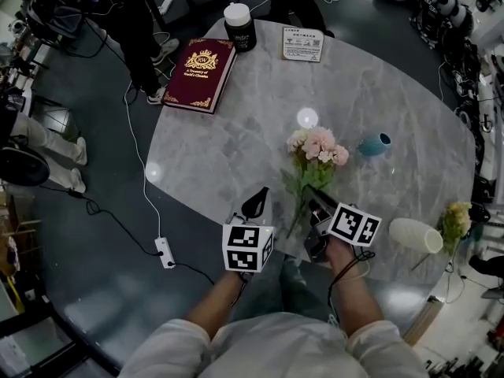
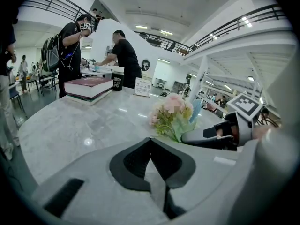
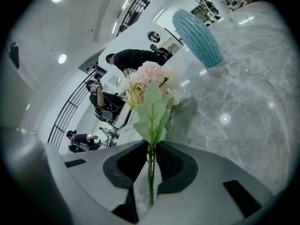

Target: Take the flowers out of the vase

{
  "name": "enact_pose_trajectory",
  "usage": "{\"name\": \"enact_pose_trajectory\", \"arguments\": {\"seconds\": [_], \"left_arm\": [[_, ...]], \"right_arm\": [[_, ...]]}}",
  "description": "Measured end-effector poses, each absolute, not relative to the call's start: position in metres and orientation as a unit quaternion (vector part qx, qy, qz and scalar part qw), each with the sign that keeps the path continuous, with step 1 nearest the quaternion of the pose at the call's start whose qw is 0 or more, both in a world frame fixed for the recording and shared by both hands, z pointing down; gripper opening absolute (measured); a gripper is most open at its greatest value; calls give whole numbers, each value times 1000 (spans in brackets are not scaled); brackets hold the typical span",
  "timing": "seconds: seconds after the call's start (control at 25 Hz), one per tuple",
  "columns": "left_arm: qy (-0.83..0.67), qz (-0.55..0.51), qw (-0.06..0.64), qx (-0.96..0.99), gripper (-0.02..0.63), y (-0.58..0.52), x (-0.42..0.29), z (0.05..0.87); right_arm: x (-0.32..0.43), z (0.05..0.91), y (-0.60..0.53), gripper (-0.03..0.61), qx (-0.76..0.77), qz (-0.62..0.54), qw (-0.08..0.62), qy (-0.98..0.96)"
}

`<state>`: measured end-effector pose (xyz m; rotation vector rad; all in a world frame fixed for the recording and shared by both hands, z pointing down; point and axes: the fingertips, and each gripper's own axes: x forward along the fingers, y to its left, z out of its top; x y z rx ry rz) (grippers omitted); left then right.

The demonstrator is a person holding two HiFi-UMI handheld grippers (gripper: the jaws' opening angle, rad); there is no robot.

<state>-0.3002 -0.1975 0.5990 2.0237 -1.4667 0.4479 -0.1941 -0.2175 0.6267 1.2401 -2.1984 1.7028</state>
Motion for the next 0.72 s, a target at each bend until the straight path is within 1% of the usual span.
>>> {"name": "enact_pose_trajectory", "arguments": {"seconds": [0.36, 0.44, 0.6, 0.72], "left_arm": [[-549, 172, 297, 763, 9, -195, -291, 599], [-550, 170, 297, 762, 8, -196, -290, 598], [-552, 168, 296, 762, 9, -197, -287, 591], [-553, 164, 292, 763, 9, -199, -284, 587]], "right_arm": [[-191, 632, -216, 56, 416, 561, 58, -714], [-189, 630, -214, 80, 417, 557, 66, -715], [-182, 628, -209, 152, 425, 542, 100, -718], [-173, 628, -203, 173, 436, 541, 112, -711]]}}
